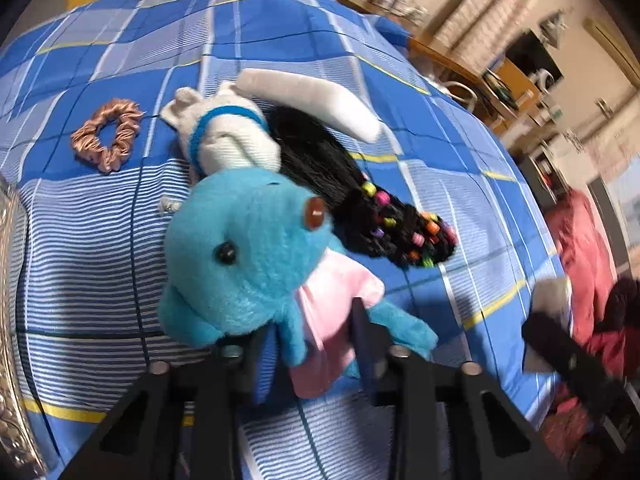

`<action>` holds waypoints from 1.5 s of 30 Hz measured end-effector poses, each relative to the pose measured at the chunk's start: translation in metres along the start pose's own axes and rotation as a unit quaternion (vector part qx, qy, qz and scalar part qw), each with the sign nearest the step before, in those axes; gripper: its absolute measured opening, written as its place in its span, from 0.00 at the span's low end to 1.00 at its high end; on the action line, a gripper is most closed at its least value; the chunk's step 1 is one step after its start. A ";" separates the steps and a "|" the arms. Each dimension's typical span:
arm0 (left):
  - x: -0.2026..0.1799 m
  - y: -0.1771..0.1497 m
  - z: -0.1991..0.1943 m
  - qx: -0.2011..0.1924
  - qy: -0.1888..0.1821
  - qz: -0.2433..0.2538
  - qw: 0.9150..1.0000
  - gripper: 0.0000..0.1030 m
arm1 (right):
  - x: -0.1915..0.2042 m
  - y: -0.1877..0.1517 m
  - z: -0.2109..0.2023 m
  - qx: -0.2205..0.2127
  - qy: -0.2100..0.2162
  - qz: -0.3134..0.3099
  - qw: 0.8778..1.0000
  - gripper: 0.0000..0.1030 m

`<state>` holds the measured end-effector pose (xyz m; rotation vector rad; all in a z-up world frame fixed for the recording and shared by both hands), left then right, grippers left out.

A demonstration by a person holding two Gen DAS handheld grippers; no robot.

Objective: Organize soft objects
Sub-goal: 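Grasp the blue plush bear in pink dress with the left tool, then carry the blue plush bear to the gold tray and release it with left tool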

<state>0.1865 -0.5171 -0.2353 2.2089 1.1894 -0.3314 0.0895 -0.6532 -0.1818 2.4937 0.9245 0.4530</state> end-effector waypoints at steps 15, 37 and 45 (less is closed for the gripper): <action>0.007 -0.035 -0.043 0.097 0.028 0.070 0.992 0.38 | 0.003 0.001 0.001 0.001 0.009 0.004 1.000 0.75; 0.015 -0.027 -0.044 -0.022 0.026 0.032 0.999 0.30 | 0.012 0.001 0.000 -0.006 0.024 -0.008 1.000 0.75; -0.014 -0.059 -0.082 -0.038 -0.039 0.072 0.996 0.29 | 0.019 0.001 -0.004 -0.020 0.017 -0.031 0.999 0.75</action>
Point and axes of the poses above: each gripper's, at about its wrist camera, not at the fingertips, and z roughly the way its jaws point, x to its left, y to its top, the point moved 10 cm from there along z, roughly the way its jaws point, and after that the axes turned 11 degrees about -y, right-handed, at the moved point
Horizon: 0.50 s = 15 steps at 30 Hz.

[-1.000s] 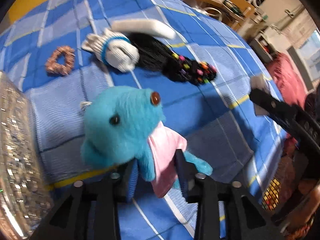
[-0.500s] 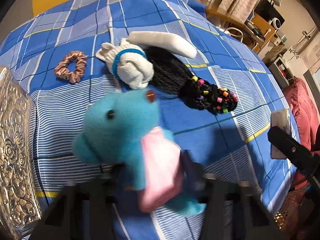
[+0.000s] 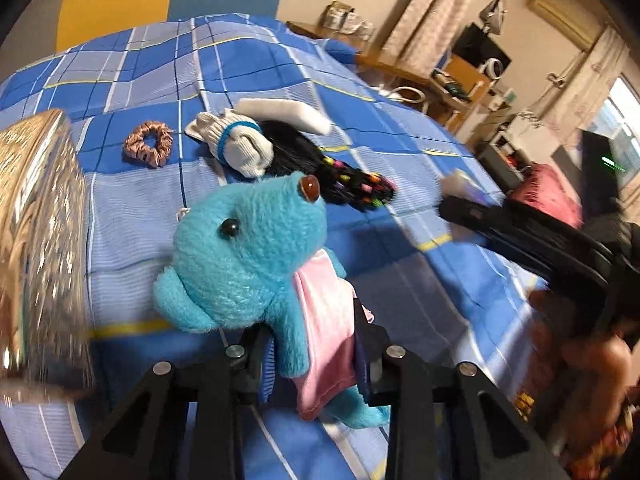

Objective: Organize soft objects
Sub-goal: 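Carry the blue plush bear to the gold tray and release it with left tool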

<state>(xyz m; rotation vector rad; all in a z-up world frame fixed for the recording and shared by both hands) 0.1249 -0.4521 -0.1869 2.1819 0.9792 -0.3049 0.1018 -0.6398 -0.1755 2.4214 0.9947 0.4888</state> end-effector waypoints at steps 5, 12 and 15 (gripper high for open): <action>-0.014 -0.024 -0.027 0.002 -0.025 0.010 1.000 0.29 | 0.006 0.000 -0.002 -0.007 -0.002 -0.018 1.000 0.75; -0.014 -0.048 -0.082 -0.011 -0.045 0.028 0.999 0.29 | 0.002 0.003 -0.006 -0.018 0.000 -0.008 1.000 0.75; -0.002 -0.056 -0.113 -0.020 -0.046 0.028 0.998 0.29 | 0.000 0.004 -0.008 -0.024 -0.002 -0.004 1.000 0.75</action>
Point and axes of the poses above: each gripper's, at about its wrist camera, not at the fingertips, and z roughly the way its jaws point, x to its left, y to its top, the point moved 10 cm from there along z, roughly the way its jaws point, and after that the axes turned 11 degrees about -y, right-handed, at the moved point
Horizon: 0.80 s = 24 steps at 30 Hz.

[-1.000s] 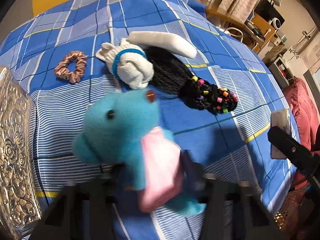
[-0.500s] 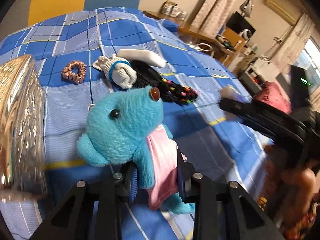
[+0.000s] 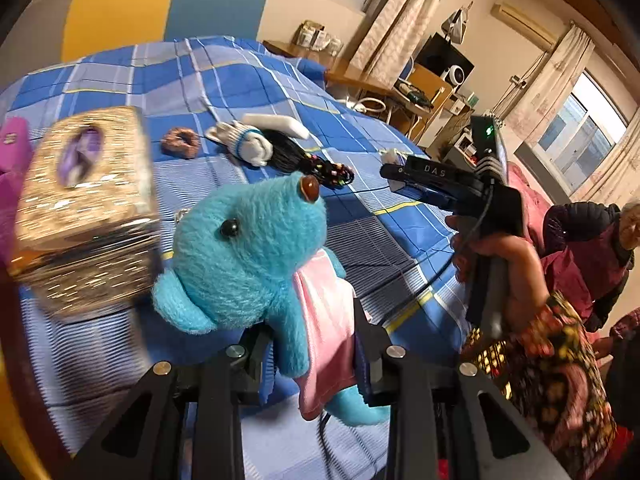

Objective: Organize soft objects
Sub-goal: 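Carry the blue plush bear to the gold tray and release it with left tool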

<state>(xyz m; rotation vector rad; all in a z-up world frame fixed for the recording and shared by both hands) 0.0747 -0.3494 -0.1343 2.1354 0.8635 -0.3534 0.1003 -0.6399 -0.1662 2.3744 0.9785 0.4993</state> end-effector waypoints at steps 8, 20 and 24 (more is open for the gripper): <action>0.055 -0.009 -0.092 -0.022 0.013 -0.019 0.999 0.29 | 0.007 0.002 -0.006 -0.019 -0.001 -0.021 1.000 0.75; 0.196 -0.017 -0.129 0.062 0.090 -0.015 0.994 0.30 | 0.006 0.011 -0.022 -0.052 0.013 -0.004 0.999 0.75; 0.224 -0.026 -0.114 0.107 0.096 -0.005 0.990 0.30 | 0.008 0.011 -0.023 -0.056 0.014 -0.008 0.998 0.75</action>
Point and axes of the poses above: each gripper's, at about its wrist camera, not at the fingertips, and z roughly the way its jaws point, x to its left, y to its top, the point moved 10 cm from there along z, roughly the way its jaws point, and after that the axes turned 11 degrees about -y, right-handed, at the moved point
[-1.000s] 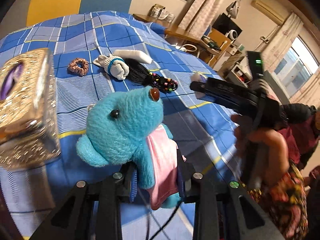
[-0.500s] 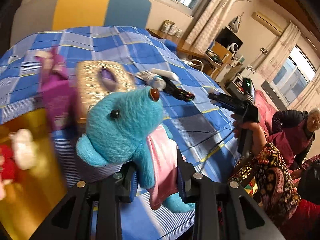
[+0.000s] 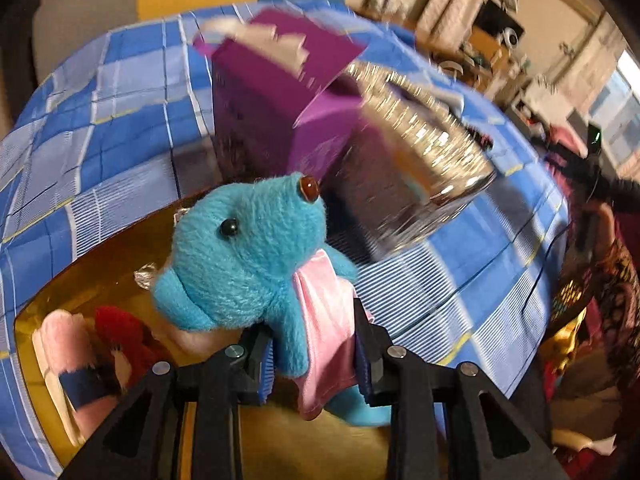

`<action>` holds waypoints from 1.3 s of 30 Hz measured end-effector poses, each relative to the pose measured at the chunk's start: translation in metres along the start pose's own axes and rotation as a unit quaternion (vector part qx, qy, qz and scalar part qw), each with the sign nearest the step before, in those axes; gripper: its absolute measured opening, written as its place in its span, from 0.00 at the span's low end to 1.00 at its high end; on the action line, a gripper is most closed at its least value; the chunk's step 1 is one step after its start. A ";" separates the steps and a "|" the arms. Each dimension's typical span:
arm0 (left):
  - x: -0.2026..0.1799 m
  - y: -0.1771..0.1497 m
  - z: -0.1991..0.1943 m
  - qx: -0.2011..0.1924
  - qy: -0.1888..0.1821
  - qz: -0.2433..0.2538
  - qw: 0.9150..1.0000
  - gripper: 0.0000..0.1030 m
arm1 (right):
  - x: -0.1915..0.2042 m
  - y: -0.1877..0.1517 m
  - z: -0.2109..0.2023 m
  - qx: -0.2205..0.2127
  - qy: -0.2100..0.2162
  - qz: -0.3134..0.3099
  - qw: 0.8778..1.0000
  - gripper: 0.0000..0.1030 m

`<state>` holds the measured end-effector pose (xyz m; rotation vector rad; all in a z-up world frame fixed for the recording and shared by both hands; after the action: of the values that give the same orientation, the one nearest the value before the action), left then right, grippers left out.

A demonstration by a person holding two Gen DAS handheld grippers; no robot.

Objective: Organize soft objects
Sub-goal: 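Carry the blue plush bear to the gold tray and release it with left tool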

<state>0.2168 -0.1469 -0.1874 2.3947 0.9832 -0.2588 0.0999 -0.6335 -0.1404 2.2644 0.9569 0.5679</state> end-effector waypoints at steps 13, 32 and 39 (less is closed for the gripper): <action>0.026 0.006 0.027 0.049 0.092 0.048 0.993 0.42 | 0.003 0.000 -0.001 -0.006 -0.003 -0.014 1.000 0.75; 0.010 -0.034 -0.072 -0.196 0.022 -0.130 0.972 0.44 | 0.032 -0.016 -0.031 -0.032 0.018 -0.052 0.998 0.75; -0.008 -0.070 -0.083 -0.219 0.064 -0.091 0.969 0.44 | 0.096 -0.065 -0.072 -0.022 0.088 -0.084 0.992 0.75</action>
<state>0.1599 -0.0651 -0.1427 1.9412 1.1828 0.0477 0.0886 -0.4994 -0.1181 2.0974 1.1961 0.7142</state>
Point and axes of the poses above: each gripper's, at about its wrist camera, not at the fingertips, and z roughly the way its jaws point, x to its left, y to its top, the point moved 10 cm from there along z, roughly the way its jaws point, and after that the axes turned 11 degrees about -y, right-handed, at the moved point
